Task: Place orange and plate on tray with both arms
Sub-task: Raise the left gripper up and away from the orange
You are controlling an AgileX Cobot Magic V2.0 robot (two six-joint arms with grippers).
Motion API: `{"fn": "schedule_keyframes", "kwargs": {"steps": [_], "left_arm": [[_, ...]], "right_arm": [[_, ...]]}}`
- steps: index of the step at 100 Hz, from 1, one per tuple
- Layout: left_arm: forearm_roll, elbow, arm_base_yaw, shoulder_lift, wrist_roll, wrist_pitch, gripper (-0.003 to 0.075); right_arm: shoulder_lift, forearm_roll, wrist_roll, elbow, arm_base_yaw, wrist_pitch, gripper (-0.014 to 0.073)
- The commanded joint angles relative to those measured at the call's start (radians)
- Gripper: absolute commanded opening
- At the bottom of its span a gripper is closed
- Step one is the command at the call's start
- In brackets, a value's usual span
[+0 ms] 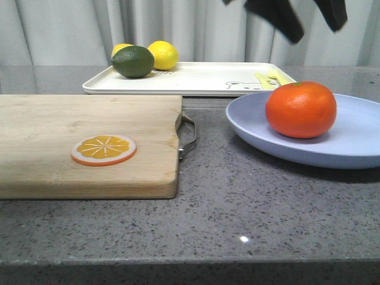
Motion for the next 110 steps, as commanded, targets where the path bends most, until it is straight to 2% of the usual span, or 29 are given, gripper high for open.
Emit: {"fn": "schedule_keyframes", "kwargs": {"steps": [1, 10, 78, 94, 110], "left_arm": [[-0.037, -0.04, -0.003, -0.104, -0.008, 0.004, 0.0125], [-0.035, -0.04, -0.003, -0.129, 0.011, 0.004, -0.0022], [0.121, -0.025, -0.003, -0.309, 0.017, 0.008, -0.002], [0.135, 0.097, -0.003, -0.363, 0.017, -0.001, -0.002], [0.14, 0.291, -0.003, -0.477, 0.017, -0.122, -0.002]], "right_arm": [[0.014, 0.0, -0.003, -0.033, -0.006, -0.083, -0.0066], [0.014, 0.0, -0.003, -0.033, -0.006, -0.083, -0.0066], [0.014, 0.0, -0.003, -0.033, -0.006, -0.08, -0.0066], [0.014, 0.0, -0.003, -0.033, -0.006, -0.079, -0.0066], [0.014, 0.0, -0.003, -0.033, -0.006, -0.08, -0.0066]]}}
